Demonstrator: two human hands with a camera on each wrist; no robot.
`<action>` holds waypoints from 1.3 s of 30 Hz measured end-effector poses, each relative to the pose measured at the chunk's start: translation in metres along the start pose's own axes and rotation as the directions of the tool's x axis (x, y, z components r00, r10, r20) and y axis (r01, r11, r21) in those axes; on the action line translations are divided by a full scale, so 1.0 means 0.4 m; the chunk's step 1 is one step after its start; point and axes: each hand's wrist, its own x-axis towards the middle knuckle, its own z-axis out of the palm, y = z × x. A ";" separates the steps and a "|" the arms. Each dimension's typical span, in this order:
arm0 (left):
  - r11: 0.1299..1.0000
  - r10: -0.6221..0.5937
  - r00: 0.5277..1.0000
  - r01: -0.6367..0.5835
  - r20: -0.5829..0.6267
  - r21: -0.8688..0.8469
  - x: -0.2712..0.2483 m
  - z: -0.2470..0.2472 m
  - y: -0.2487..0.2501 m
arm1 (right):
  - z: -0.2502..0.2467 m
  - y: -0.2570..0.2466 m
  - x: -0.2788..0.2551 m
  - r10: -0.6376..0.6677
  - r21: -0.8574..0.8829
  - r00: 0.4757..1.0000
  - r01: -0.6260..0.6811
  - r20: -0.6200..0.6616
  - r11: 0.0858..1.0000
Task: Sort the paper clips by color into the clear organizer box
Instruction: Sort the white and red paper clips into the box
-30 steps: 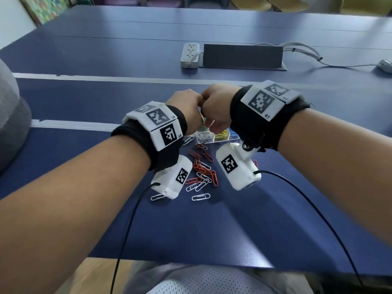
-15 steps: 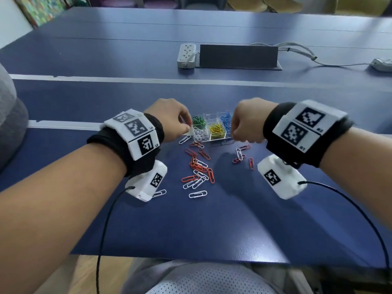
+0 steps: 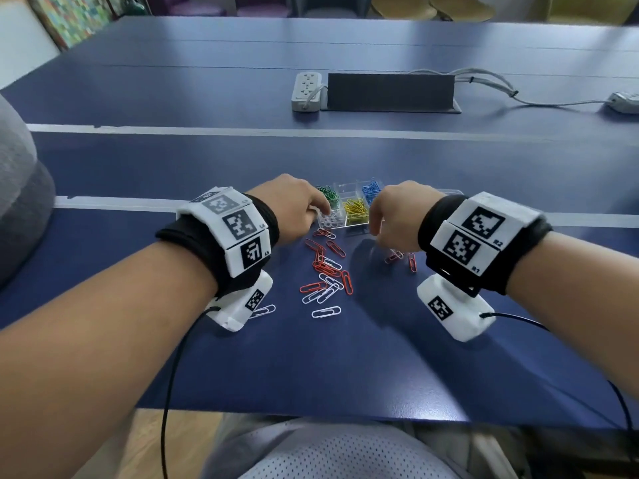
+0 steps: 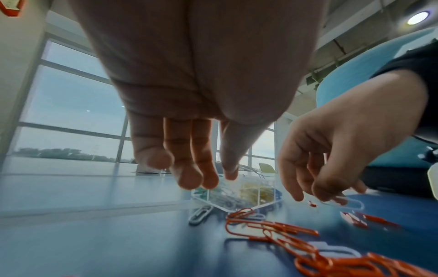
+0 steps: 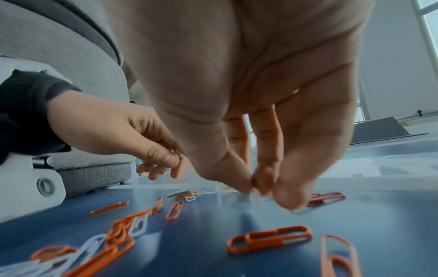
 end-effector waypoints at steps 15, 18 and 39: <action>0.992 -0.122 0.992 0.123 -0.045 0.018 -0.008 0.012 -0.037 | -0.008 -0.077 -0.024 -0.220 -0.019 0.974 0.221 0.044 0.975; 0.985 -0.155 0.988 0.155 -0.010 0.078 -0.001 0.016 -0.038 | -0.011 -0.070 -0.019 -0.177 0.010 0.984 0.177 -0.012 0.984; 0.993 -0.110 0.990 0.113 0.089 -0.030 -0.016 -0.017 0.004 | 0.013 -0.091 -0.005 -0.159 0.007 0.987 0.159 -0.010 0.987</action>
